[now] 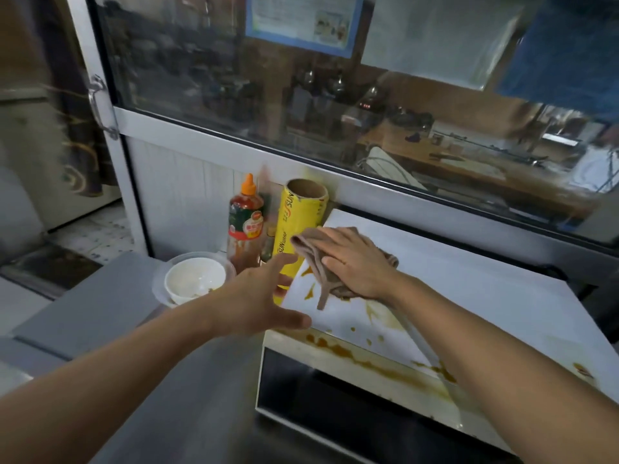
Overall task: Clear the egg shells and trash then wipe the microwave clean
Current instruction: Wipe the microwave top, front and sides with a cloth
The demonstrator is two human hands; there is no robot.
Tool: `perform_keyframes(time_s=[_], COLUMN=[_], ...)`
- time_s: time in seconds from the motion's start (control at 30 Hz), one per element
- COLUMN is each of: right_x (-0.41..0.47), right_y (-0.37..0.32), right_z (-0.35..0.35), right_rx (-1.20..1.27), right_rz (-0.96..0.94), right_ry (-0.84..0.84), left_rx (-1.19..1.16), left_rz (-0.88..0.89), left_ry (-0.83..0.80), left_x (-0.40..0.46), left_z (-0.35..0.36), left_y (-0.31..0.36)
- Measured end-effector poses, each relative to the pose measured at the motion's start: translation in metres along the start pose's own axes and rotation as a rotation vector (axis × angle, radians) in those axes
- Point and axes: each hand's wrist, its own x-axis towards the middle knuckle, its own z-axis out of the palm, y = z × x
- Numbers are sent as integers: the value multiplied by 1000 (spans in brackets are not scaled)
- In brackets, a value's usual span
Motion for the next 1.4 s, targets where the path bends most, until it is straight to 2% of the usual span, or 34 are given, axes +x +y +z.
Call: perform_keyframes(time_s=[0.13,0.33,0.53,0.67,0.8,0.87,1.03,1.23,1.33,1.4], right_x=[-40,-115,-177,-150,-112,-105,-137,-230,-260,-250], right_y=[-39,-78,-71,-108,-147,-155,-126,-67,-34,-15], right_z=[-4,-8,-7,-2,16,20,12,0,-8,-14], right_rx=[19,5,-147,-258,-352,-376,-366,-291,-168,-60], right_rz=[-54,-42,208,298,310,301,253,517,654,739], right_ry=[-6,-26,-11,38,129,156,169,47,40,31], left_rx=[-65,-6,-12,-55,-241,-256,-98,236,333,351], left_rz=[-10,16,30,26,-20,-24,-6,127,115,90], left_ry=[-30,-70,-79,-87,-80,-75,-40,60,67,101], left_x=[-23,-50,-63,-67,-70,-71,-69,-52,-39,-34], left_z=[-8,-8,1,4,0,-1,3,26,37,38], left_y=[1,1,-8,-9,-14,-14,-3,28,39,40])
